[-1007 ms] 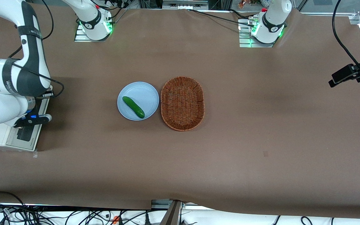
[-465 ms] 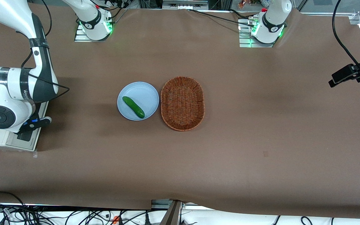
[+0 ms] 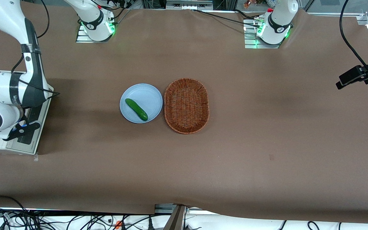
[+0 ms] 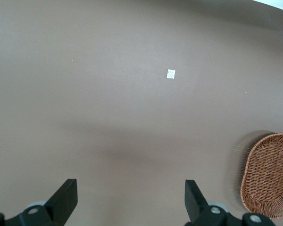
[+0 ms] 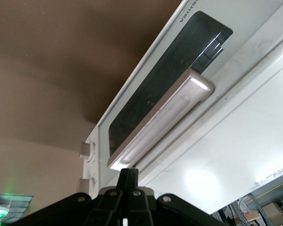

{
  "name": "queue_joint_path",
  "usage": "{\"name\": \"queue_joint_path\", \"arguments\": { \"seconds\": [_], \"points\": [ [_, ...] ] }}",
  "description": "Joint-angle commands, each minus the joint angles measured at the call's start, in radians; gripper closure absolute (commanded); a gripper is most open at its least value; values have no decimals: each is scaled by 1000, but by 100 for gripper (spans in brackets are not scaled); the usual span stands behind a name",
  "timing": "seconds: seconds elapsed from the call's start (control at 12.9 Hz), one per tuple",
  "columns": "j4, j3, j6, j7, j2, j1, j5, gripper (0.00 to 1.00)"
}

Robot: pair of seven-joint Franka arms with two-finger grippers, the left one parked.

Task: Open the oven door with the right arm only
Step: 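Position the right gripper against the silver door handle of the oven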

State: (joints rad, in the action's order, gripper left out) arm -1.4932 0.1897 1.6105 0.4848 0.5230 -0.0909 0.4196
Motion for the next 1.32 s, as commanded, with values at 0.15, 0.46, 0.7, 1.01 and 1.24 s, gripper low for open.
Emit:
{"name": "queue_joint_path", "arguments": {
  "seconds": [0.15, 0.46, 0.7, 1.01, 1.24],
  "points": [
    [-10, -3, 34, 28, 11, 8, 19, 100],
    [-10, -4, 43, 28, 18, 14, 19, 100],
    [-12, -4, 43, 41, 18, 14, 19, 100],
    [-15, -4, 46, 44, 18, 23, 18, 100],
    [-30, -4, 71, 43, 18, 23, 16, 100]
  ]
}}
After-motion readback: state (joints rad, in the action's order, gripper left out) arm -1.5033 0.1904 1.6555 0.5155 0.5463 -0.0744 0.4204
